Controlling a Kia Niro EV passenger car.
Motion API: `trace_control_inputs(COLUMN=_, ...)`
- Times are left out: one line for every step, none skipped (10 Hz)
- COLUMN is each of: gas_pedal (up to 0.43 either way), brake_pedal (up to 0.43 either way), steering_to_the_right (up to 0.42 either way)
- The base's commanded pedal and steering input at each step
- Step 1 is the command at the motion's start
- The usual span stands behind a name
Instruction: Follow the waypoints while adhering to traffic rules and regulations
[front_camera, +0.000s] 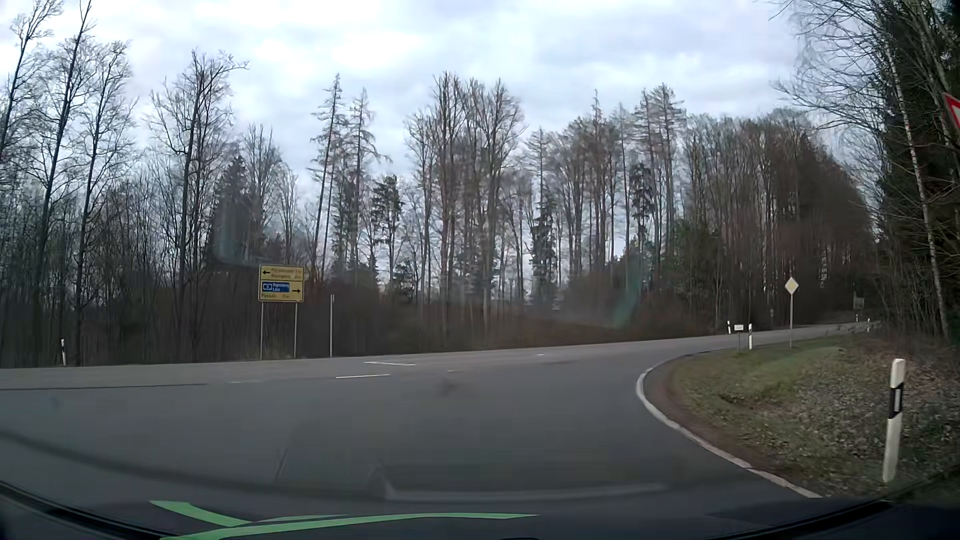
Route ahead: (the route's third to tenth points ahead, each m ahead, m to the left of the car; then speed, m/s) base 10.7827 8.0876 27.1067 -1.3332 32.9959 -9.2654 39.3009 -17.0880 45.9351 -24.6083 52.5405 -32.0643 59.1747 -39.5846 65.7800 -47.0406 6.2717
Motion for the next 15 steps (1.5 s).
trace_control_inputs(gas_pedal=0.0, brake_pedal=0.0, steering_to_the_right=0.003)
trace_control_inputs(gas_pedal=0.0, brake_pedal=0.0, steering_to_the_right=0.009)
trace_control_inputs(gas_pedal=0.039, brake_pedal=0.0, steering_to_the_right=0.012)
trace_control_inputs(gas_pedal=0.067, brake_pedal=0.0, steering_to_the_right=0.014)
trace_control_inputs(gas_pedal=0.087, brake_pedal=0.0, steering_to_the_right=0.028)
trace_control_inputs(gas_pedal=0.098, brake_pedal=0.0, steering_to_the_right=0.048)
trace_control_inputs(gas_pedal=0.098, brake_pedal=0.0, steering_to_the_right=0.069)
trace_control_inputs(gas_pedal=0.098, brake_pedal=0.0, steering_to_the_right=0.09)
trace_control_inputs(gas_pedal=0.098, brake_pedal=0.0, steering_to_the_right=0.106)
trace_control_inputs(gas_pedal=0.13, brake_pedal=0.0, steering_to_the_right=0.109)
trace_control_inputs(gas_pedal=0.13, brake_pedal=0.0, steering_to_the_right=0.106)
trace_control_inputs(gas_pedal=0.138, brake_pedal=0.0, steering_to_the_right=0.106)
trace_control_inputs(gas_pedal=0.15, brake_pedal=0.0, steering_to_the_right=0.109)
trace_control_inputs(gas_pedal=0.15, brake_pedal=0.0, steering_to_the_right=0.118)
trace_control_inputs(gas_pedal=0.157, brake_pedal=0.0, steering_to_the_right=0.134)
